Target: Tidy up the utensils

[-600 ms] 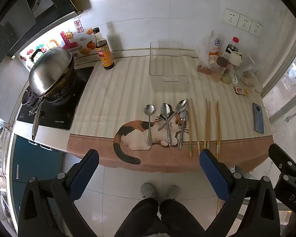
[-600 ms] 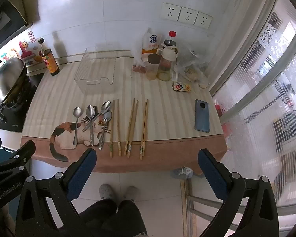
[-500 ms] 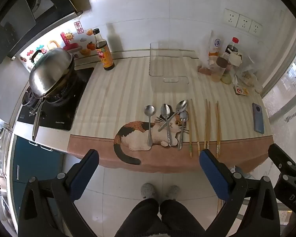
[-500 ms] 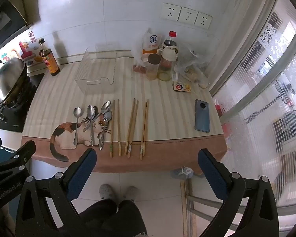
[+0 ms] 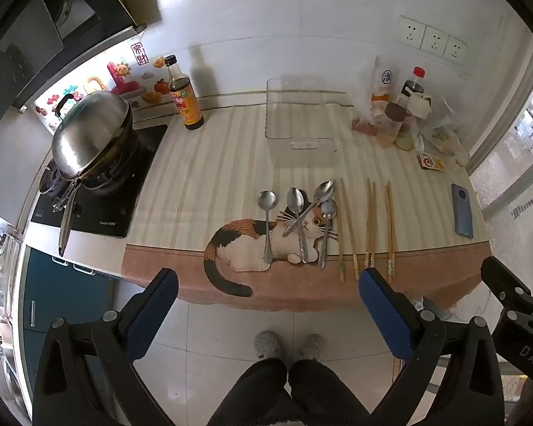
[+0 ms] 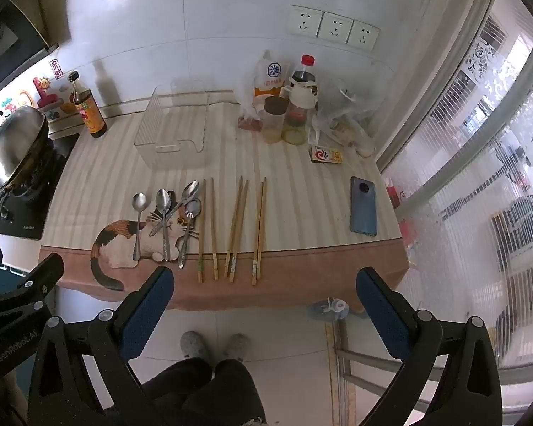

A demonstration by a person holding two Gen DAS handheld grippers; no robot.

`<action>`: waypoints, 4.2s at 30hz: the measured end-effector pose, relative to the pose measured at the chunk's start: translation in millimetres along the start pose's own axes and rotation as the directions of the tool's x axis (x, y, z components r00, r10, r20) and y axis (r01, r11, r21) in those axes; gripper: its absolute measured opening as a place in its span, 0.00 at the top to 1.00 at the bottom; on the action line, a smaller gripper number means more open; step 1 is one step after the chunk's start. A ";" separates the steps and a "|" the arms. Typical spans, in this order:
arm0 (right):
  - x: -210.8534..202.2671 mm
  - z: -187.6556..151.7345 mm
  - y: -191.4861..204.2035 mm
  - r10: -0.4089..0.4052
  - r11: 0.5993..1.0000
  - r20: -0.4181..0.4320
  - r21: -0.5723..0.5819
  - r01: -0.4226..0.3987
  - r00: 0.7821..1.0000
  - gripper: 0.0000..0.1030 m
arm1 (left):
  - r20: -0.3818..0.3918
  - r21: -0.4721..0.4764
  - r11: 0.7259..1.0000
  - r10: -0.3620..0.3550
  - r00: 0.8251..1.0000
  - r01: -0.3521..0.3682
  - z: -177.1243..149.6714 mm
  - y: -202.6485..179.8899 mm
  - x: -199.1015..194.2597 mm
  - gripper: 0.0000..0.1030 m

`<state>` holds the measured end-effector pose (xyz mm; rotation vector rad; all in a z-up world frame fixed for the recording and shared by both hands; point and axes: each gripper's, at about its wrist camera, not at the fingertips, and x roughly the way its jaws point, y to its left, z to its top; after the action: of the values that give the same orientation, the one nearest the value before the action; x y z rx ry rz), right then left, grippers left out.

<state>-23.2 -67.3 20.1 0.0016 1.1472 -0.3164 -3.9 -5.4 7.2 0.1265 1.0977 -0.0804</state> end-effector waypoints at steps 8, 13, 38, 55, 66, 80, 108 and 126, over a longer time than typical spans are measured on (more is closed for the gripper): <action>-5.0 -5.0 -3.7 0.002 1.000 0.001 0.000 -0.002 1.000 0.00 | 0.005 0.001 1.000 -0.003 1.000 0.003 2.1 -5.4 -3.8 0.00; -4.6 -5.2 -3.1 0.003 1.000 0.001 0.001 -0.003 1.000 0.00 | 0.003 0.001 1.000 -0.004 1.000 0.004 2.3 -3.4 -3.5 0.00; -11.2 -7.6 -7.5 0.002 1.000 -0.001 0.004 -0.002 1.000 0.00 | 0.013 0.013 1.000 -0.011 1.000 0.010 0.5 -12.4 -7.2 0.00; -8.7 -7.8 -9.9 0.002 1.000 0.001 0.014 -0.002 1.000 0.00 | 0.020 0.013 1.000 -0.008 1.000 0.008 1.6 -10.1 -8.6 0.00; -8.6 -6.7 -10.6 0.004 1.000 0.003 0.016 -0.004 1.000 0.00 | 0.028 0.016 1.000 -0.011 1.000 0.011 -1.1 -6.7 -11.3 0.00; -8.5 -5.5 -9.6 0.011 1.000 0.004 0.009 -0.011 1.000 0.00 | 0.034 -0.008 1.000 -0.013 0.999 0.013 1.5 -9.0 -8.0 0.00; 258.0 0.9 -2.5 0.167 0.961 -0.288 0.260 -0.091 0.943 0.52 | -0.377 -0.082 0.996 -0.046 0.925 0.016 32.8 43.9 302.6 0.35; 302.9 27.0 26.7 0.118 0.959 -0.378 0.283 -0.006 0.918 0.52 | -0.421 0.036 0.995 -0.071 0.904 0.095 69.3 19.0 359.6 0.99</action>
<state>120.2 -120.6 -244.1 0.3637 1.4883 -0.4303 222.8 2.7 -280.9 0.1509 1.5343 -0.1660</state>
